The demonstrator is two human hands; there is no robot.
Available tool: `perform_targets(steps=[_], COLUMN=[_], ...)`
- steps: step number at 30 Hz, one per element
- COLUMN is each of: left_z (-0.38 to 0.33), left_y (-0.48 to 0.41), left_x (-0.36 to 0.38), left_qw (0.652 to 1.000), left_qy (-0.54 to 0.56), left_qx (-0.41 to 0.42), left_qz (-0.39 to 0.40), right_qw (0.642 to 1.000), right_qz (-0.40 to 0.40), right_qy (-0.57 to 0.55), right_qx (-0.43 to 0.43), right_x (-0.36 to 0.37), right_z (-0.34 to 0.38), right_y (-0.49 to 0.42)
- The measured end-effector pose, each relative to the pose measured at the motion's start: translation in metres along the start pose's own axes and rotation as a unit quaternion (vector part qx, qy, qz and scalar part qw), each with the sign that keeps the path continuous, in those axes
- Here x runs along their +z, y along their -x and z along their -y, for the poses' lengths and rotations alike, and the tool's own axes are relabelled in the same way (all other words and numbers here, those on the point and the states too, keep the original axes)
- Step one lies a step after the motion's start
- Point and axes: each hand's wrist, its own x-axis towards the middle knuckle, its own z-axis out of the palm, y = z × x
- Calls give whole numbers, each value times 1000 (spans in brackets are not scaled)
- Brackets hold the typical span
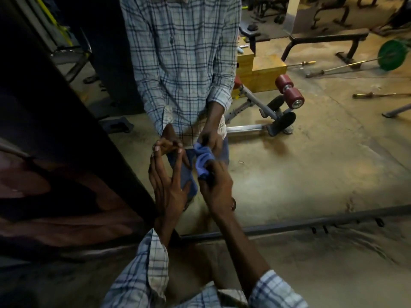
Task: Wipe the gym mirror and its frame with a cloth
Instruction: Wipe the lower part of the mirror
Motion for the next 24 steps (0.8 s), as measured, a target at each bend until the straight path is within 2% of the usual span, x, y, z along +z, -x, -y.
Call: perform_targets(steps=[2,5,7,9,12,13,14,17,18,20,21,24], left_z=[-4,-10,-17,-24,-31,-32,-32,-34,-35,-38,-40,-39], left_y=[-1,-4,-6,-10,-13,-13,-13,-14,-13,-13,-13,-13], left_x=[-1,0,1,3,5,6,6,6,7,10,10,12], left_qw=[1000,1000,1000,1000,999,999,999,999,999,998,998,998], left_qy=[0,-2,0,-4,2,2,1,-5,-7,-2,2,3], left_qx=[-11,-10,-10,-7,-20,-25,-30,-40,-42,-53,-56,-53], left_qz=[-3,-7,-5,-15,-38,-38,-33,-23,-25,-25,-27,-42], right_qw=[996,959,946,964,998,999,999,975,967,970,981,999], right_qz=[-81,-255,-295,-247,-54,-29,-43,-208,-236,-227,-183,26], right_qy=[-4,-34,-62,-57,-28,-14,-8,-24,-41,-52,-54,-32], right_qx=[34,119,121,86,-11,-30,-28,70,85,64,38,-34], right_x=[-26,-83,-95,-77,-45,-49,-58,-95,-100,-87,-74,-41], right_z=[-9,-15,-7,12,21,15,6,-10,-11,1,5,-7], right_y=[-13,-52,-68,-62,-32,-30,-35,-65,-72,-69,-60,-18])
